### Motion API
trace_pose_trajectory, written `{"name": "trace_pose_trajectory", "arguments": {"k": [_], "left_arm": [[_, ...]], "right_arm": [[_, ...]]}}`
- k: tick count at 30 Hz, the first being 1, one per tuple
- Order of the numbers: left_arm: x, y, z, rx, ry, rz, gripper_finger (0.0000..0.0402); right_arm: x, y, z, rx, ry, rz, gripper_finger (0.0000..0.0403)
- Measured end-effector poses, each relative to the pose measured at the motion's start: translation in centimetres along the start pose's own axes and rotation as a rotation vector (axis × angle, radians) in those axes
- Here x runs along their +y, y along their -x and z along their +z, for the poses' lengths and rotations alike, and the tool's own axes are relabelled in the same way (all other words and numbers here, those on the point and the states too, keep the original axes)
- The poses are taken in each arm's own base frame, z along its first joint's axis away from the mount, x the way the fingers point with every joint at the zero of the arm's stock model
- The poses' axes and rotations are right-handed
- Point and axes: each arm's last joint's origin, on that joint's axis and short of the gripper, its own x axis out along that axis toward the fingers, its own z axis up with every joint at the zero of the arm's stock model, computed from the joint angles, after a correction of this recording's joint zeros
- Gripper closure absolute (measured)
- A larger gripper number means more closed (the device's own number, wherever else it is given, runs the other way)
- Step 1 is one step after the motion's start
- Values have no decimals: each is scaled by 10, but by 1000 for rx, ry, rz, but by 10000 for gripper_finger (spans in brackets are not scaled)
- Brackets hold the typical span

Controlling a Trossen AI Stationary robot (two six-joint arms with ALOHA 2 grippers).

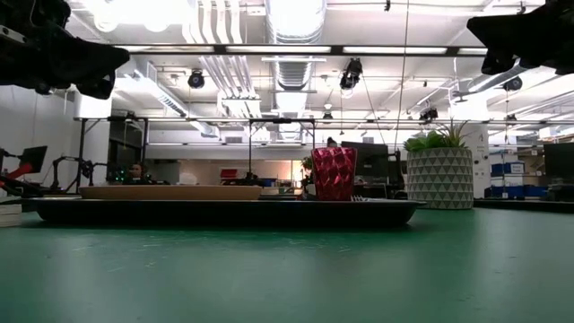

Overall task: Pick and place plate/cup/fork/spoon on tray
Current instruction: Return to Home Position

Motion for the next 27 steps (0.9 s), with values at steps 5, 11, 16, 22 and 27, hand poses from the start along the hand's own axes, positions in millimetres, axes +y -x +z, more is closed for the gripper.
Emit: {"name": "trace_pose_trajectory", "arguments": {"k": [5, 11, 16, 22, 27], "left_arm": [[-1, -2, -3, 28, -9, -3, 402], [-2, -4, -6, 60, -20, -7, 402], [-3, -5, -8, 87, -29, -10, 402], [-4, -7, -11, 119, -40, -13, 402], [-4, -8, -14, 144, -49, -16, 402]], "right_arm": [[0, 0, 0, 0, 0, 0, 394], [0, 0, 0, 0, 0, 0, 394], [0, 0, 0, 0, 0, 0, 394], [0, 0, 0, 0, 0, 0, 394], [0, 0, 0, 0, 0, 0, 394]]}}
